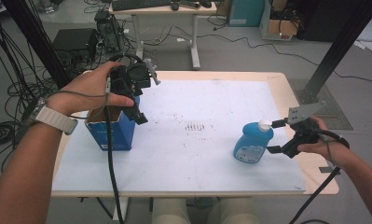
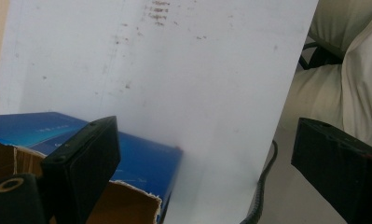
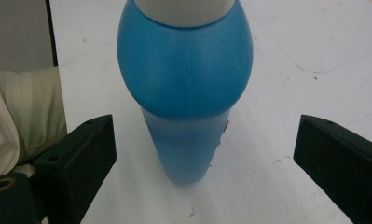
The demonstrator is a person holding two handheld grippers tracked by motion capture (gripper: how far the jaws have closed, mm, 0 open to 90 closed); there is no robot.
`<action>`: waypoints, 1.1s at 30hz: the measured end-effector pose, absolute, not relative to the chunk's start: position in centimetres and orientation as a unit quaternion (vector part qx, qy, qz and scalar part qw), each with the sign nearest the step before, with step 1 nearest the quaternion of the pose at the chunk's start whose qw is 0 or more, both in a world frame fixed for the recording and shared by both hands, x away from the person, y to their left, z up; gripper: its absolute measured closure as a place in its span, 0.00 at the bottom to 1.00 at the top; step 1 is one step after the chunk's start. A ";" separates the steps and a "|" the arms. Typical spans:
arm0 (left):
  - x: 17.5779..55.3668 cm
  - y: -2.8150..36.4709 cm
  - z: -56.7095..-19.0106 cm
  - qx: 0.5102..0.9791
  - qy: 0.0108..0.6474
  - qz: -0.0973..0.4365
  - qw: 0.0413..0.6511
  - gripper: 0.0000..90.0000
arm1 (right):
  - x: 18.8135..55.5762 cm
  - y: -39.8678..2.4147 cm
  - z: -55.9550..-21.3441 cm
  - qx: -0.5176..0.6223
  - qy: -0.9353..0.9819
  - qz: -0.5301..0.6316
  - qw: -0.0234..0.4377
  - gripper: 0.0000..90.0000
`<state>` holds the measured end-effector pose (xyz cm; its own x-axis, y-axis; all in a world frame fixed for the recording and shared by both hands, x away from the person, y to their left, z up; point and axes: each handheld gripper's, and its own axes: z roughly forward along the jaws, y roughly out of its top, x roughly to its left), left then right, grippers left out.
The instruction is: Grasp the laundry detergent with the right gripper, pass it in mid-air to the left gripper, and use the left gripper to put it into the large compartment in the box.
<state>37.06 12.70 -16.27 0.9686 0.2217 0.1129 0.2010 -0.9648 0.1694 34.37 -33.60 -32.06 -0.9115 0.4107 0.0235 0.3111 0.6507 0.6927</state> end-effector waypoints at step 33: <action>37.1 12.7 -16.3 0.989 0.109 0.065 0.080 0.09 | 34.8 -33.5 -32.3 0.178 0.905 0.379 0.076 0.07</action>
<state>37.06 12.75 -16.30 0.9678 0.2255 0.1118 0.2045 -0.9635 0.1726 34.79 -33.55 -32.27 -0.9248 0.3804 -0.0032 0.2648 0.6498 0.7125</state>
